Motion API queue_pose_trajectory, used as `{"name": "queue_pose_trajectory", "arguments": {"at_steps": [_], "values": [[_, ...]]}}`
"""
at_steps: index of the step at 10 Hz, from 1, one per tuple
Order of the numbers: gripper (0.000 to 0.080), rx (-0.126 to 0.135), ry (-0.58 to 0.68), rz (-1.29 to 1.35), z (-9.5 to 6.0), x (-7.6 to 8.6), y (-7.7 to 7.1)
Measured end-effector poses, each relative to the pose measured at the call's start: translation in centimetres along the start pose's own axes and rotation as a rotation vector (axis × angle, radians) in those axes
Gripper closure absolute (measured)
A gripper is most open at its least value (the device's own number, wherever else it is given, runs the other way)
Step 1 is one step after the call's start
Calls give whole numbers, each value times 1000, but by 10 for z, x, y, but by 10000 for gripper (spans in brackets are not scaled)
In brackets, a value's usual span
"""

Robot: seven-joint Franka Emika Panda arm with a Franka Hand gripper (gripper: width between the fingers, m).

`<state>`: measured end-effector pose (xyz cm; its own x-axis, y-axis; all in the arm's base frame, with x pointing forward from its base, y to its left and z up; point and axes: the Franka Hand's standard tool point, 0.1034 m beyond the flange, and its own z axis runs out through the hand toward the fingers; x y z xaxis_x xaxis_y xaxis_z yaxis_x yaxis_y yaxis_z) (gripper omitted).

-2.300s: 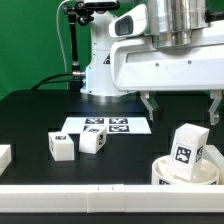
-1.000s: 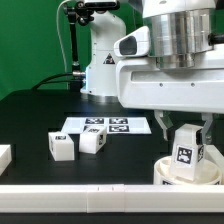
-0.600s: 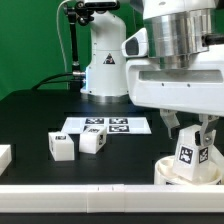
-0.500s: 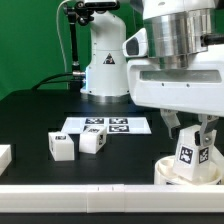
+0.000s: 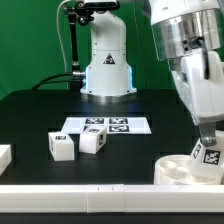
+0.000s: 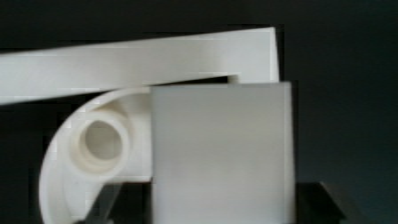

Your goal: Assemble stool

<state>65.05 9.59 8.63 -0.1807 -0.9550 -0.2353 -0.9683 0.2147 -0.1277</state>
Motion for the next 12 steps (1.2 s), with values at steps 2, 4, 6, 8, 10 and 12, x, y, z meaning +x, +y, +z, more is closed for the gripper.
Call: {"name": "queue_pose_trajectory", "arguments": {"at_steps": [2,4,6,8,10,12], "values": [[456,4,-10,142,0,0,-1],[456,2,-33,265,0,0,-1],[454,0,-36,260,0,-2,0],[174,-15,-41,117,-6,-4,-1],[157,-19,-50,-22,-13,-7,-5],[152,-18,-50,-167,-11,-6,-4]]}}
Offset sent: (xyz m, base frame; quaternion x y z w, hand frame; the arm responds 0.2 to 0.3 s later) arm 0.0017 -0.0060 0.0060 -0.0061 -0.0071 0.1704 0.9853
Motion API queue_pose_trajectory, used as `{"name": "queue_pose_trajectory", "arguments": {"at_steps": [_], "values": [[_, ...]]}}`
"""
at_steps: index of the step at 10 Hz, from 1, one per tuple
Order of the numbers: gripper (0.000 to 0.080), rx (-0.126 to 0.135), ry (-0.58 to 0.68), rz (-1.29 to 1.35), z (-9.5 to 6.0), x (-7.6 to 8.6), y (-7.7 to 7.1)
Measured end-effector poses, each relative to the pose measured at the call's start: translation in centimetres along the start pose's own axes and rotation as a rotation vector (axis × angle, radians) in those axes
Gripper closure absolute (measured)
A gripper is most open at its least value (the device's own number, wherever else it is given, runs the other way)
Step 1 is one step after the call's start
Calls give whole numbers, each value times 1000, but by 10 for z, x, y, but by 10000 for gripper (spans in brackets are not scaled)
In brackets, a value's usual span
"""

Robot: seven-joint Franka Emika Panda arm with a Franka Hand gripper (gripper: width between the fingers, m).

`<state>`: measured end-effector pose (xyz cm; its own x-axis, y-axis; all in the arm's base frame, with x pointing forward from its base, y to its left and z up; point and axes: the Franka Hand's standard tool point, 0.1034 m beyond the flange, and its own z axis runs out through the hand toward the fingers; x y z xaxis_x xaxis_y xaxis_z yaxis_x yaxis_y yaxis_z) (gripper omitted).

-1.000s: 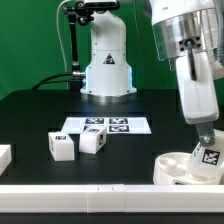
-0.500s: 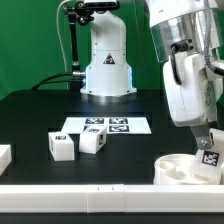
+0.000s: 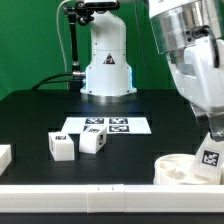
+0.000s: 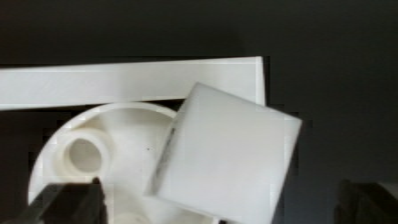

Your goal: Assemble stool

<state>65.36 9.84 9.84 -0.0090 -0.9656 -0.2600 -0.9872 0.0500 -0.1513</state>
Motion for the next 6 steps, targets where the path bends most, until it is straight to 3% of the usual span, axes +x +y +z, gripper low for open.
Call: {"name": "queue_pose_trajectory", "arguments": {"at_steps": [2,4,6], "values": [[151,-6,3,-161,1,0,1],[151,-51,16,-405,3,-8,6],[151,-49,11,-594,4,-15,6]]}}
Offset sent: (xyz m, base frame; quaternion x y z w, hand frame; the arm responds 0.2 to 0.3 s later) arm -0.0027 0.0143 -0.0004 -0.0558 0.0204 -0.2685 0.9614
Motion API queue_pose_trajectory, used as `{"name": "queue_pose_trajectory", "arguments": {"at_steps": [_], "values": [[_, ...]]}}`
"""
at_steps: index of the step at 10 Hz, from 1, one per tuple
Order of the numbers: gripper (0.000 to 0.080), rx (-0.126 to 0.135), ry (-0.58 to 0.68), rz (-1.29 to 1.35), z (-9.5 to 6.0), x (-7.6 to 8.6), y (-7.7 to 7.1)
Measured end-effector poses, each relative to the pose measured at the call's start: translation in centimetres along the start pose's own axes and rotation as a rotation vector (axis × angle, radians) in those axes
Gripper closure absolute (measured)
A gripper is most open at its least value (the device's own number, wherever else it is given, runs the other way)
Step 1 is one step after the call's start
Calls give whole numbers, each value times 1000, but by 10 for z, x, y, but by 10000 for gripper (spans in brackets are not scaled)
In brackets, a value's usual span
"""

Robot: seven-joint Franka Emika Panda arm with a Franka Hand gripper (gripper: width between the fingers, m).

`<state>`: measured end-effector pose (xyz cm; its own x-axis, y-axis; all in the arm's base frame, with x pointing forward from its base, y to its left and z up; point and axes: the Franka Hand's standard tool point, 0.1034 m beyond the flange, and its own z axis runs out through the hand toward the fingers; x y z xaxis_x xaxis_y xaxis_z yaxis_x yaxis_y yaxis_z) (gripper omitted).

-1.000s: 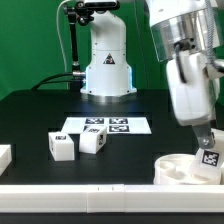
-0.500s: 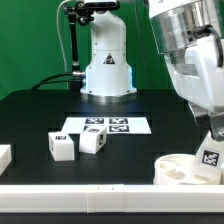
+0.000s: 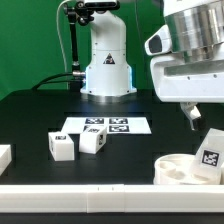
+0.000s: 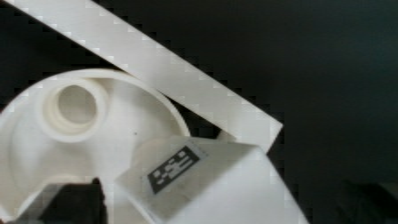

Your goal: Assemble stool

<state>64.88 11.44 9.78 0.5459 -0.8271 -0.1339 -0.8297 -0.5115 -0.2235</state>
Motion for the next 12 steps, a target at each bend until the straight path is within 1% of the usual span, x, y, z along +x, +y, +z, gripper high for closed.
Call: {"name": "queue_pose_trajectory", "arguments": {"at_steps": [5,8,10,12], "values": [[151,-2,0,-343,1,3,2],[151,-39,17,-734,1,5,4],[151,-42,16,-890,1,6,5],[151,-51,17,-1000,1,8,5]]}}
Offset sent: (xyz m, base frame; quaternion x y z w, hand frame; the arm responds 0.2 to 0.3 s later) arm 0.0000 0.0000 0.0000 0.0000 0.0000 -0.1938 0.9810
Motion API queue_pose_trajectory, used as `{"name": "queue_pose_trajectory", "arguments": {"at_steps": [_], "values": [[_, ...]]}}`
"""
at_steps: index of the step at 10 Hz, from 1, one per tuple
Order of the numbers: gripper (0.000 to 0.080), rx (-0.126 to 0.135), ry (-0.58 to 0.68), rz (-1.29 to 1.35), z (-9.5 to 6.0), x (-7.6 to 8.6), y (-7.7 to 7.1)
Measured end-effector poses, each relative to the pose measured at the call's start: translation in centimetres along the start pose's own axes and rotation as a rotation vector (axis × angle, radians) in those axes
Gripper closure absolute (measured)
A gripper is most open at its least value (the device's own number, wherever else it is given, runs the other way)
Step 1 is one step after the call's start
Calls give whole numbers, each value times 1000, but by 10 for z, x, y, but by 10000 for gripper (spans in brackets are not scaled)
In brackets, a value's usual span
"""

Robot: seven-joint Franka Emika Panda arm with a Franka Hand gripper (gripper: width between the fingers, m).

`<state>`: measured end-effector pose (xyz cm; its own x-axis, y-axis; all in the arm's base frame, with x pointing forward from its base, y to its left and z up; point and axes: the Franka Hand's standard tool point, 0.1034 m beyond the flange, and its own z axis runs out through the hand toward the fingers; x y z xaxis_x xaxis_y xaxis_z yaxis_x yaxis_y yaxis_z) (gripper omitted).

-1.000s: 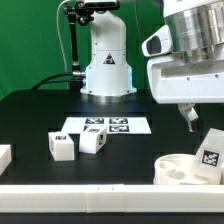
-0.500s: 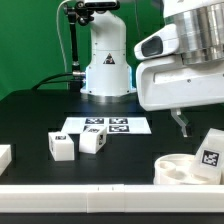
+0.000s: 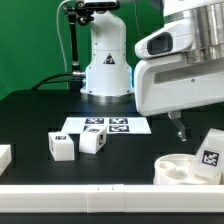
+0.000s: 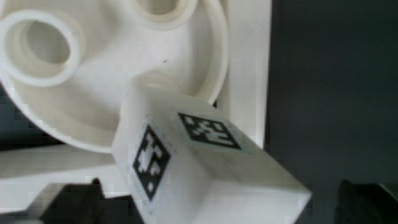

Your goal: Assemble stool

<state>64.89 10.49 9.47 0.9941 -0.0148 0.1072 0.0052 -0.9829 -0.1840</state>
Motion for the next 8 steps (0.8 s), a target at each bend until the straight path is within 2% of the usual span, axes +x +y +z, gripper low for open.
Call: {"name": "queue_pose_trajectory", "arguments": {"at_steps": [1,2,8], "values": [[151,-15,2,-118,1,0,1],[151,-50,16,-264,3,1,-1],[151,-113,-94,-779,12,6,6]]}}
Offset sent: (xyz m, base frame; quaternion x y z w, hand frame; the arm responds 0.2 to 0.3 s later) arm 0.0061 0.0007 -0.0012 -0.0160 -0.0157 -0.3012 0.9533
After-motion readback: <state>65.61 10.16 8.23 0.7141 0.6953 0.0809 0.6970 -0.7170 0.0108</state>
